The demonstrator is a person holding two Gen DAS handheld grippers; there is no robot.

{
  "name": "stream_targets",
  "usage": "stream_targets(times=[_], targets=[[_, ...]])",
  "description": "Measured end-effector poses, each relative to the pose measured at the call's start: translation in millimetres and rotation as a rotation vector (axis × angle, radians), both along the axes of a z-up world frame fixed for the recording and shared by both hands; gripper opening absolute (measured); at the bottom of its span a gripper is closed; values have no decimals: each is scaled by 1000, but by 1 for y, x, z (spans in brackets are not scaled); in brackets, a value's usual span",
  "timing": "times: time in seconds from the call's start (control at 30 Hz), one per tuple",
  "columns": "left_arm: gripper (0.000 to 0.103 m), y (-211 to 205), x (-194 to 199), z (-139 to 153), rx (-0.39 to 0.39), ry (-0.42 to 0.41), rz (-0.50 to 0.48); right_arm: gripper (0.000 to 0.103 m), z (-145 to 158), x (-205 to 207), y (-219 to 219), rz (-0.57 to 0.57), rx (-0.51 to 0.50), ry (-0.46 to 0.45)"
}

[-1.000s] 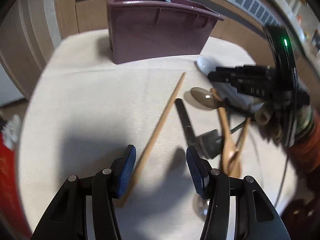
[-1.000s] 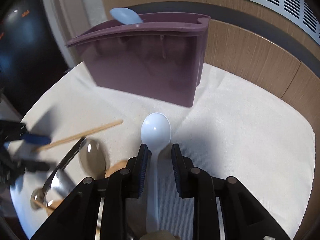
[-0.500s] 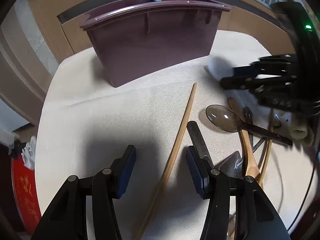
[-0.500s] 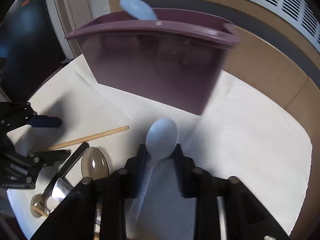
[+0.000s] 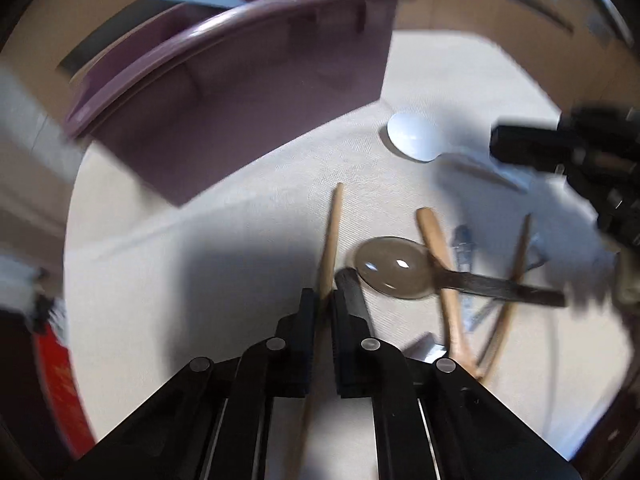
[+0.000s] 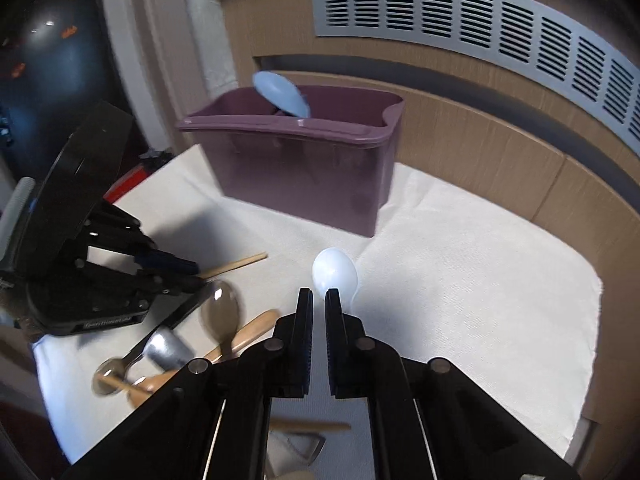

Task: Organize utensils
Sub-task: 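Grasp a wooden chopstick with the left gripper while the right lifts the white spoon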

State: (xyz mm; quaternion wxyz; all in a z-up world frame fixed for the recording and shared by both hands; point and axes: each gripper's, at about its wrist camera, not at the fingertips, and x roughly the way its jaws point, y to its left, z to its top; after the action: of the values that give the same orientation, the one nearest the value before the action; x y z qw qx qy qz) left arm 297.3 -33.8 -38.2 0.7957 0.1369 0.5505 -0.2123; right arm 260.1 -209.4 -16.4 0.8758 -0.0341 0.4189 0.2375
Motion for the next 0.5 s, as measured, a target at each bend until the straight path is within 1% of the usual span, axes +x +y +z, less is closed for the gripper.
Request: stream_targets(times=[0.07, 0.1, 0.17, 0.2, 0.27, 0.33, 0.4, 0.47, 0.5], targets=[[7, 16, -8, 6, -82, -33, 73, 11, -3, -5, -1, 24, 24, 10], [7, 30, -13, 11, -135, -73, 145, 16, -5, -5, -3, 25, 25, 7], [7, 49, -18, 16, -222, -103, 244, 24, -13, -4, -11, 26, 32, 26], [7, 61, -22, 19, -296, -112, 301, 24, -19, 0, -12, 17, 31, 48], [7, 75, -26, 21, -385, -118, 358, 24, -30, 9, -9, -6, 15, 79], [7, 81, -31, 24, -419, -128, 378, 25, -36, 15, -5, -31, -25, 67], [7, 86, -35, 27, -438, -138, 380, 25, -38, 22, 3, -29, -64, 72], [7, 83, -44, 32, -440, -155, 380, 25, -43, 31, 13, -11, -96, 82], [7, 85, -46, 33, -439, -168, 382, 25, -43, 34, 17, -7, -115, 67]])
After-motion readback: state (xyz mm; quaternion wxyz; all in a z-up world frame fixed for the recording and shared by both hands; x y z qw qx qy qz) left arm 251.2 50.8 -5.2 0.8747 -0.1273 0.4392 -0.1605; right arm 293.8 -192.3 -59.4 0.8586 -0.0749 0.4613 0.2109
